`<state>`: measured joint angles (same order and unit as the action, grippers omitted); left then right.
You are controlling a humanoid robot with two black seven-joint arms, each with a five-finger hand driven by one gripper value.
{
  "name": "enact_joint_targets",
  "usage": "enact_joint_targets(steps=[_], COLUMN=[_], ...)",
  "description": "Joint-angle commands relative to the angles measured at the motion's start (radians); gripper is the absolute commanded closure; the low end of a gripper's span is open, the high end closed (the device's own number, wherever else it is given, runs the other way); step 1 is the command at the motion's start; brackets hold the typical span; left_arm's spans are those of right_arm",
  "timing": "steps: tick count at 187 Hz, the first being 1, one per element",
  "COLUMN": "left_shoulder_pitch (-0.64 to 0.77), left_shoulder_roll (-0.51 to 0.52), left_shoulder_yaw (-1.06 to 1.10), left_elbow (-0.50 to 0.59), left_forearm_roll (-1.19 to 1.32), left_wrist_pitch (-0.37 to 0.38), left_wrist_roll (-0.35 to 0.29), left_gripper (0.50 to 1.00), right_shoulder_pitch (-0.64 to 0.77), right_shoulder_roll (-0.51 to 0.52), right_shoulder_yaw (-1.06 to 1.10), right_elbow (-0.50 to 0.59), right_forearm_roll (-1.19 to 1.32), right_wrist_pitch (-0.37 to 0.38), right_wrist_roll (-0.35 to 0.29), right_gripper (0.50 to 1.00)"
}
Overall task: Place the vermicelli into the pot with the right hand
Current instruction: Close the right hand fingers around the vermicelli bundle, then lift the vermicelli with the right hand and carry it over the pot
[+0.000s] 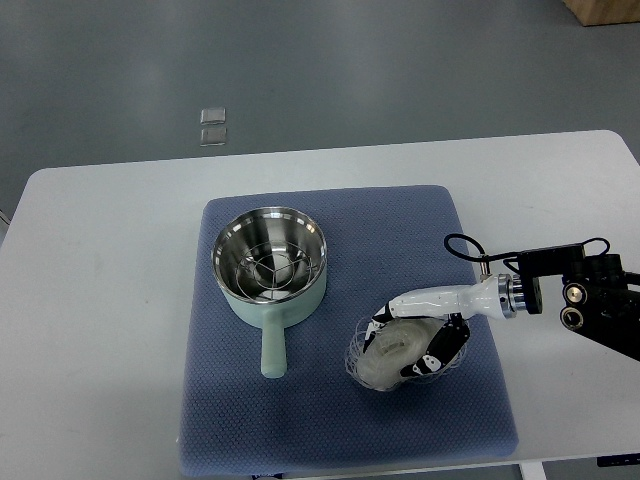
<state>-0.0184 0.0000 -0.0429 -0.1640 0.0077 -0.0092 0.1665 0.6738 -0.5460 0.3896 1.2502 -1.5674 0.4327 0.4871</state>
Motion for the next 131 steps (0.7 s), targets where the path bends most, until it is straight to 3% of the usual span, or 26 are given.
enact_joint_targets(steps=[1,131], left_shoulder_pitch=[0.0,0.0], left_shoulder_roll=[0.0,0.0], left_shoulder_yaw=[0.0,0.0], left_elbow=[0.0,0.0], left_forearm_roll=[0.0,0.0], left_wrist_pitch=[0.0,0.0], left_wrist_roll=[-0.001,0.001], left_gripper=[0.5,0.5], right_shoulder_pitch=[0.003,0.089], right_shoulder_roll=[0.0,-0.02], right_shoulder_yaw=[0.002,0.095], right_elbow=[0.0,0.0], right_forearm_roll=[0.001,0.109], right_wrist_pitch=[-0.002,0.017], right_wrist_roll=[-0.001,0.002], right_gripper=[0.922,0.904])
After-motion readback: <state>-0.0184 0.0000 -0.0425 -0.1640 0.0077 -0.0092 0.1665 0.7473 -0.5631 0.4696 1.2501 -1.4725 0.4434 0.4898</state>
